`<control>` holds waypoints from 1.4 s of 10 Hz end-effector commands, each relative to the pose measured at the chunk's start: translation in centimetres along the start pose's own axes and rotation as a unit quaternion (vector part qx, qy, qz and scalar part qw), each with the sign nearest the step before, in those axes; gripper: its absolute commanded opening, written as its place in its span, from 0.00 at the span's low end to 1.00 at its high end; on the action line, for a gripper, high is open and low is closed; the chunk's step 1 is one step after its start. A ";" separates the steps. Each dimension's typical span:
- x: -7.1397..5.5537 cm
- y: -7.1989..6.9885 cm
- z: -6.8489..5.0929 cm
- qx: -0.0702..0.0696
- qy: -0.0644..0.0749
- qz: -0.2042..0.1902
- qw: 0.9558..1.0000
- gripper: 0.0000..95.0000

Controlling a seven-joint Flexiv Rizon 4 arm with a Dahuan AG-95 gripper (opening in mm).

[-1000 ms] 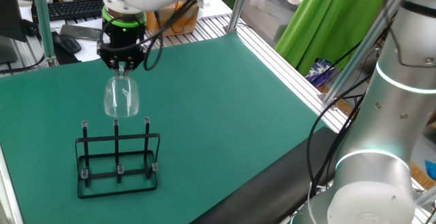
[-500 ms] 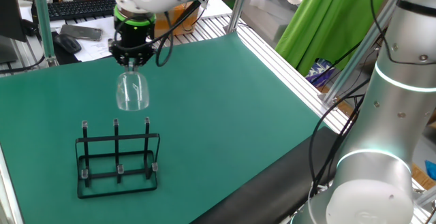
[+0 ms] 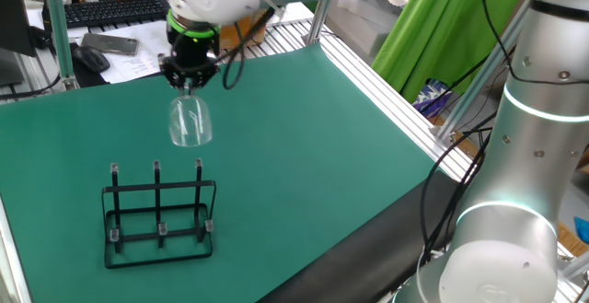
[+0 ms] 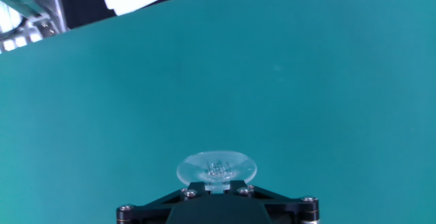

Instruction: Take the cup off the cup rack

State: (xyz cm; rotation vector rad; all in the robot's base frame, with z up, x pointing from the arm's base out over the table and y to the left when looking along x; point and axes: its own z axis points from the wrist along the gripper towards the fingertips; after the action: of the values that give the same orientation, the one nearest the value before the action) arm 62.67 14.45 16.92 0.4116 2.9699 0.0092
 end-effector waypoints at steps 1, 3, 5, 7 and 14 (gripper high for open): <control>-0.4 0.1 1.2 0.001 0.000 0.000 1.000 0.00; -0.7 0.3 2.6 0.000 0.000 0.004 1.000 0.00; -0.9 0.5 4.0 -0.001 -0.003 0.005 1.000 0.00; -1.0 0.5 4.6 -0.005 0.002 0.005 1.000 0.00; -0.9 1.1 7.8 -0.021 0.006 0.016 1.000 0.00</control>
State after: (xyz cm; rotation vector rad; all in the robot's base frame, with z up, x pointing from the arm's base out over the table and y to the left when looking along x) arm 64.92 15.18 8.95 0.4561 2.9668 0.0765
